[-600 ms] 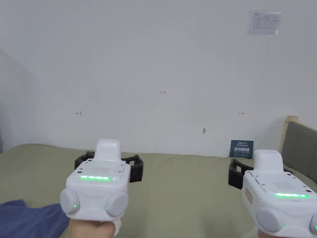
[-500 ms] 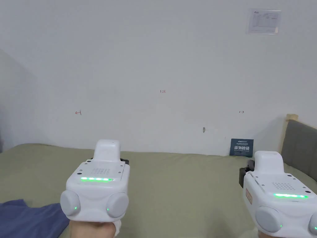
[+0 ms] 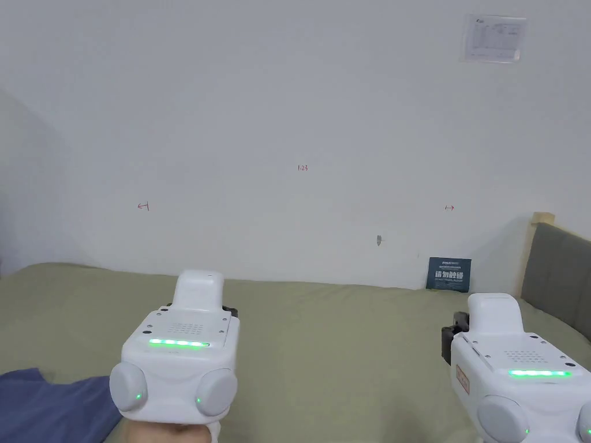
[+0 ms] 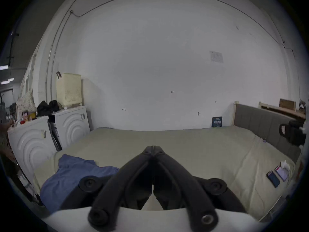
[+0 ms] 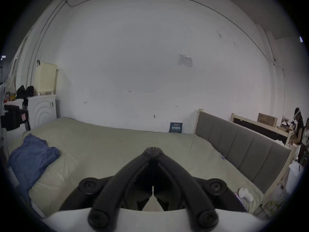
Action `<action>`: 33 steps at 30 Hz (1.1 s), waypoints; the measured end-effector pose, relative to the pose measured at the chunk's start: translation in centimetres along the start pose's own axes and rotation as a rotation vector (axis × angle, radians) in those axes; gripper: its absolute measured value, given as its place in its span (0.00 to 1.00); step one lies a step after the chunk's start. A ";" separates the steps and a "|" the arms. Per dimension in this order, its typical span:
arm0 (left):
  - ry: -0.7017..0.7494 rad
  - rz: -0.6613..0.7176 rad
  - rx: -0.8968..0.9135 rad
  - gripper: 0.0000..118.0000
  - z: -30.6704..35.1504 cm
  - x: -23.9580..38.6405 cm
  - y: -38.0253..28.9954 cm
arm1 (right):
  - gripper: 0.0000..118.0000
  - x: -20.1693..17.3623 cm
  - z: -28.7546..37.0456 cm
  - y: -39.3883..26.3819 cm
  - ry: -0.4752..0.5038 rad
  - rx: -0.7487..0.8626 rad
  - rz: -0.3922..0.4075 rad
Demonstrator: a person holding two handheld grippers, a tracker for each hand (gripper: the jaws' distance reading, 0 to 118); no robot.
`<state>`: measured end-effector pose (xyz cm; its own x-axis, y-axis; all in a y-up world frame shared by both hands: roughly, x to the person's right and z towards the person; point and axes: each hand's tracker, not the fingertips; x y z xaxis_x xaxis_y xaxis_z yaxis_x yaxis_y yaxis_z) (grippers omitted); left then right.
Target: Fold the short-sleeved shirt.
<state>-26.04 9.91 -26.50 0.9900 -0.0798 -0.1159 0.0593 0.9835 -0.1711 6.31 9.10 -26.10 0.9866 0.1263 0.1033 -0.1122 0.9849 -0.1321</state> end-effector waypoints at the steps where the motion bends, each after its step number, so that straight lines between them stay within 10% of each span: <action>1: -0.002 -0.064 -0.002 0.00 0.0 0.1 0.1 | 0.00 -0.2 0.1 0.4 -0.010 0.001 0.055; 9: 0.207 -1.509 0.118 0.00 -0.7 2.8 -4.0 | 0.00 -3.7 -1.4 -2.5 -0.021 0.065 1.406; 12: 0.223 -1.683 0.082 0.00 -0.8 2.9 -5.2 | 0.00 -4.2 -1.4 -3.8 0.014 0.004 1.526; 15: 0.093 -1.394 0.095 0.00 0.2 2.7 -3.8 | 0.00 -4.1 -0.7 -2.1 0.024 0.004 1.273; 20: -0.039 -0.029 -0.051 0.00 0.7 -1.8 2.7 | 0.00 -0.6 0.8 3.1 0.079 0.026 0.237; 23: 0.010 0.257 -0.112 0.00 -0.1 -3.7 2.4 | 0.00 1.6 0.8 3.7 0.014 0.042 -0.176; 26: 0.058 0.056 -0.012 0.00 0.4 -1.7 1.1 | 0.00 2.2 0.6 3.0 -0.061 0.029 -0.223; 33: 0.028 0.081 -0.051 0.00 1.1 -1.0 0.6 | 0.00 1.9 0.5 2.7 -0.049 -0.015 -0.164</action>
<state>-26.84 10.77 -25.45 0.9873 -0.0057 -0.1590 -0.0281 0.9775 -0.2091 7.82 12.10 -25.76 0.9845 -0.0298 0.1728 0.0517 0.9909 -0.1240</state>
